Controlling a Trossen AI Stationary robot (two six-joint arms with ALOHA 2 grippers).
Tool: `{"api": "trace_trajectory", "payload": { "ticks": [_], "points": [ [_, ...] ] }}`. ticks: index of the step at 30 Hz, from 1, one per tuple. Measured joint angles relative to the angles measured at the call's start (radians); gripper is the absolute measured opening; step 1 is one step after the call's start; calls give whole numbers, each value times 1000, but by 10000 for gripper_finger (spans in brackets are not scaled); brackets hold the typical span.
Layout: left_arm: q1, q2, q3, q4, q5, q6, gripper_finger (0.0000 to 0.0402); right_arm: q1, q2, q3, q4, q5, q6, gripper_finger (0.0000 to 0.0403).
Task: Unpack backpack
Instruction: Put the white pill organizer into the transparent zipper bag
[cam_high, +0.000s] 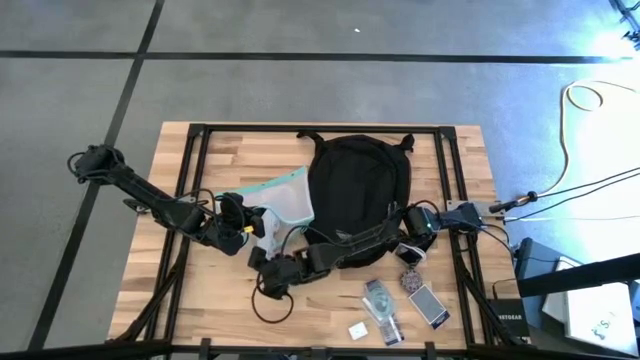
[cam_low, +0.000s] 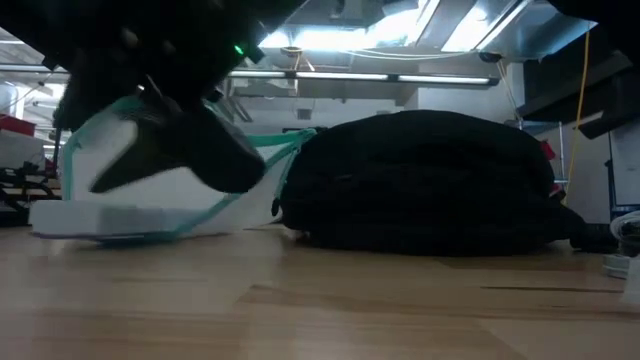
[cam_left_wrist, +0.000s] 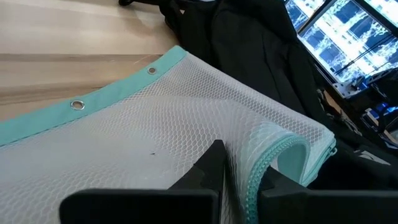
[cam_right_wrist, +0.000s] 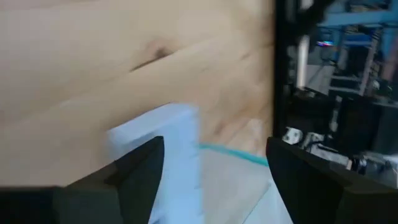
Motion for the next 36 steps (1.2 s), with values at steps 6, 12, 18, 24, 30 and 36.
{"api": "trace_trajectory", "payload": {
  "ticks": [6, 12, 18, 24, 30, 36],
  "points": [
    [0, 0, 0, -6, -4, -12, 1, -3, 0, -26, 41, 22, 38, 223],
    [0, 0, 0, -4, 4, -8, 1, 24, 1, -32, -65, 20, 84, 181],
    [1, 0, 0, -4, 2, -12, 1, 50, -1, -32, -47, 10, 258, 78],
    [1, 0, 0, -5, 2, -12, 1, 42, -1, -32, -133, -18, 336, 5],
    [1, 0, 0, -4, -1, -14, 1, 41, -3, -31, -167, -69, 388, 3],
    [1, 0, 0, -4, -9, -16, 1, 37, -5, -29, -203, -80, 434, 1]
  ]
}}
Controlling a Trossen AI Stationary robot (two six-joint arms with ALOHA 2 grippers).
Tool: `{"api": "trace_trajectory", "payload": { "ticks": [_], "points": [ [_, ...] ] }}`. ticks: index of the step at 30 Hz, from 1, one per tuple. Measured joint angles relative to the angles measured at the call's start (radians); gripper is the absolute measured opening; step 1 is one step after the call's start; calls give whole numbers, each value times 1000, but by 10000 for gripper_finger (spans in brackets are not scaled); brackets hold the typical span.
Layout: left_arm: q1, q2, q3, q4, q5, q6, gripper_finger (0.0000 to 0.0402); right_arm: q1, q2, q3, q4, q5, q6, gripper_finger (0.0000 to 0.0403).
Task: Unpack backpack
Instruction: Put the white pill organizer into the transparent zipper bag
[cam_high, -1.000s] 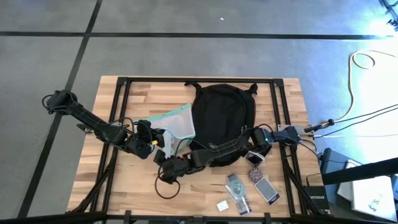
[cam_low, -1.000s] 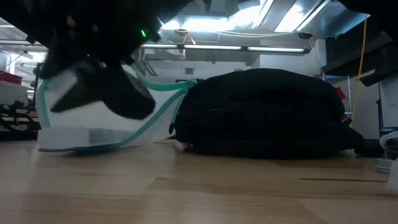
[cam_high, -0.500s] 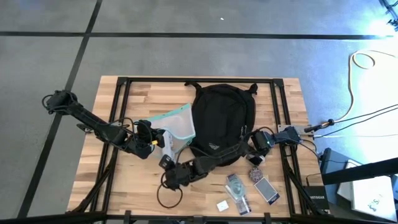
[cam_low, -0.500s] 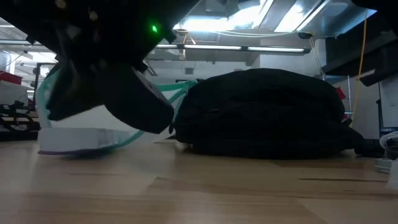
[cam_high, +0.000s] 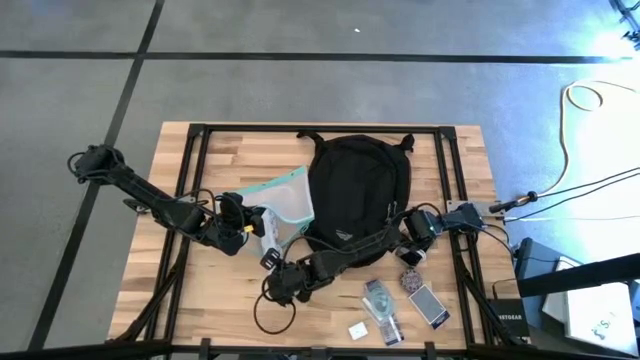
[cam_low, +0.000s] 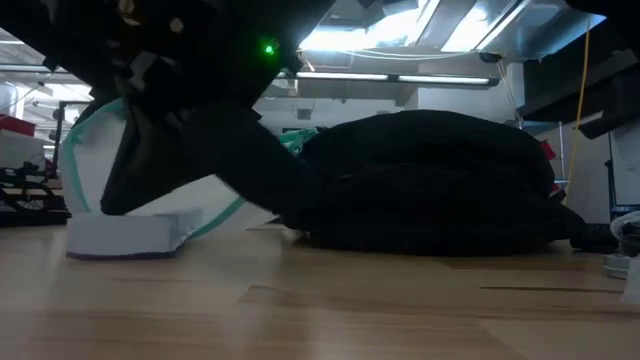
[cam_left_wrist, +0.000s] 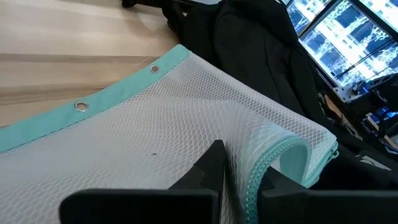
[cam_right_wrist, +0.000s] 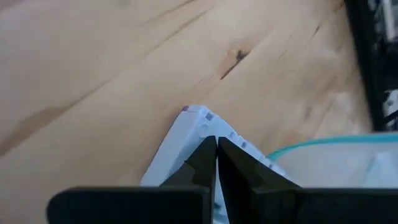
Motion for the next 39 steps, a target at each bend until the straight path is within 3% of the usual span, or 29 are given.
{"api": "trace_trajectory", "payload": {
  "ticks": [4, 9, 16, 23, 32, 39],
  "points": [
    [0, 0, 0, 0, 0, 0, 1, -17, 0, 3, -13, 74, 32, 0],
    [0, 0, 0, 1, 0, 0, 1, -38, 2, 43, -7, 66, 43, 0],
    [0, 0, 0, -8, -22, -22, 1, -79, 3, 36, -49, 135, 39, 0],
    [5, 6, 0, 0, -2, -3, 1, 0, -53, 90, -116, -50, 138, 0],
    [5, 6, -1, 3, 6, -5, 1, 27, -50, 43, -155, -65, 346, 0],
    [5, 6, -1, 2, 4, -7, 1, -6, -45, -65, -18, -105, 436, 0]
  ]
}}
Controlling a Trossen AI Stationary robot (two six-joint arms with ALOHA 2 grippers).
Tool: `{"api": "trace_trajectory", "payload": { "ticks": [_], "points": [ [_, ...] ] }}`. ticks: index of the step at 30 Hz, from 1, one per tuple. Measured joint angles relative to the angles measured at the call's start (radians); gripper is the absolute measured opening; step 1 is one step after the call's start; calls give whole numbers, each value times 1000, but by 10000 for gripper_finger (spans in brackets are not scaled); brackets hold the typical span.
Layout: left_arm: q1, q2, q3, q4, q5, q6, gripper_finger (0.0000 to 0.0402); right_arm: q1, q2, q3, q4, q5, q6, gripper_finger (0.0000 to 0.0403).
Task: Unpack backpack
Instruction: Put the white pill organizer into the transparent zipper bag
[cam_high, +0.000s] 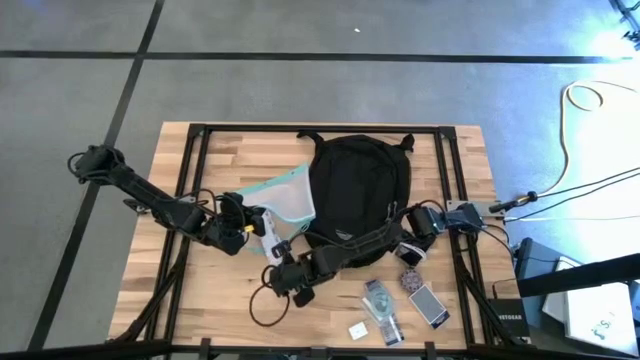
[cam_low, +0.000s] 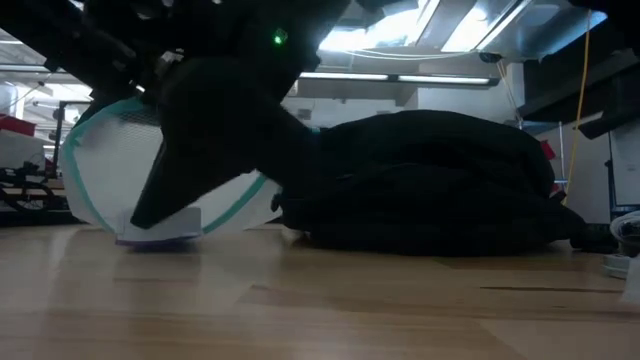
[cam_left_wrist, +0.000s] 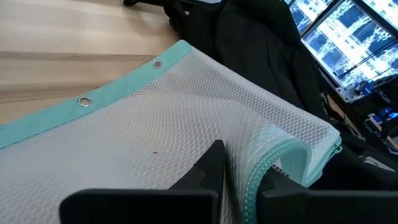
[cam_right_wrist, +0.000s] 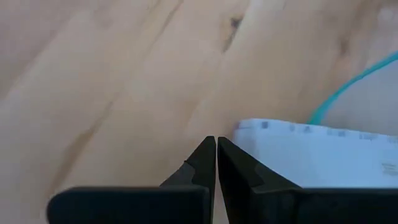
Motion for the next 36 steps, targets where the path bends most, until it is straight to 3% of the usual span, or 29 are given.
{"api": "trace_trajectory", "payload": {
  "ticks": [3, 10, 20, 24, 36],
  "points": [
    [0, 0, 0, 0, 1, 0, 1, -6, -1, -29, 4, -29, 60, 0],
    [-8, 0, 0, 5, 59, -61, 1, -7, 0, -35, 48, 61, 104, 0],
    [-66, 0, 0, 48, 84, -102, 1, -21, -2, -51, 27, 276, 78, 0],
    [-68, 0, 0, 65, 90, -99, 1, -20, -3, -51, 28, 306, 78, 0],
    [-66, 0, 0, 59, 105, -98, 1, -12, -45, -51, -168, 599, 171, 0]
  ]
}}
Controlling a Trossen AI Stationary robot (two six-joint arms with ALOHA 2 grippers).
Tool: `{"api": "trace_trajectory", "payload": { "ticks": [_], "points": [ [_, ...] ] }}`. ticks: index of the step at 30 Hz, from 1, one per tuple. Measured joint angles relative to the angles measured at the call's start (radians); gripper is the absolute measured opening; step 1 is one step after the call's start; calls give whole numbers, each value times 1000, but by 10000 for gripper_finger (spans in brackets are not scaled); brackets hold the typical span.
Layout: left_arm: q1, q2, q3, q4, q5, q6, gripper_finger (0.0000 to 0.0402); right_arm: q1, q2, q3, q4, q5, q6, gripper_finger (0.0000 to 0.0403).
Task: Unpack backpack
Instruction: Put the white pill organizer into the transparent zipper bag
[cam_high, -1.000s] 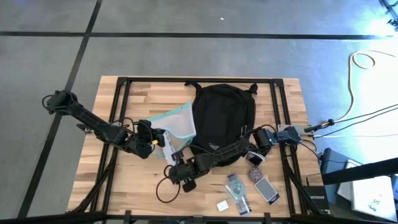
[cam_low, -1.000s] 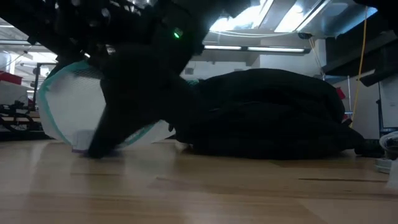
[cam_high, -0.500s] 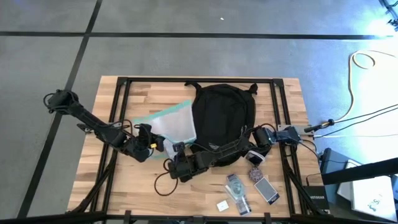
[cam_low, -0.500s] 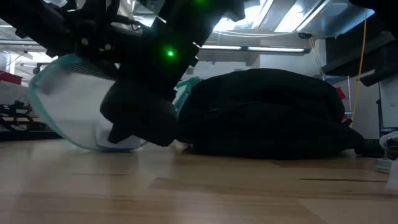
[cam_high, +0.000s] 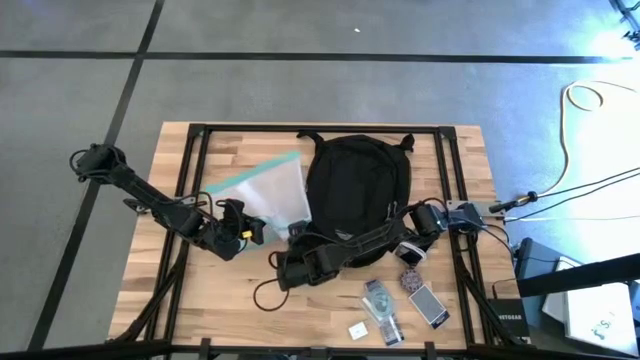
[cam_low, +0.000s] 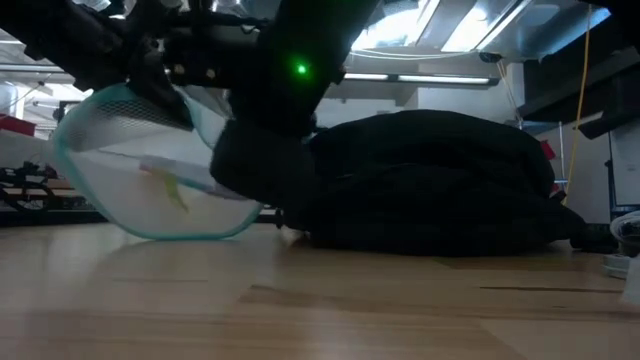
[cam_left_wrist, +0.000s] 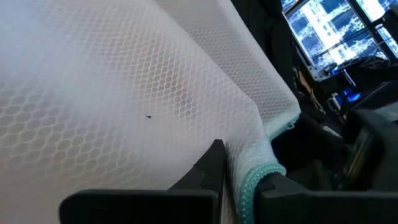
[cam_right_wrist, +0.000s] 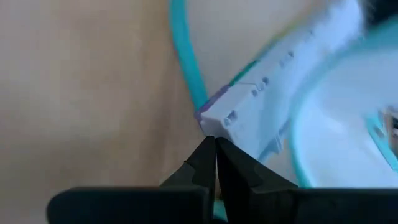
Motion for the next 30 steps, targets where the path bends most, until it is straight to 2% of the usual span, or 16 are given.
{"api": "trace_trajectory", "payload": {
  "ticks": [12, 22, 30],
  "points": [
    [0, 0, 0, -5, 0, 0, 1, -6, -14, 0, -19, 128, 94, 0],
    [27, 0, 0, 12, 38, -40, 1, -56, -14, 0, -37, 138, 84, 0],
    [28, 0, 0, 148, 106, -28, 1, -53, -14, 0, -15, 138, 86, 0]
  ]
}}
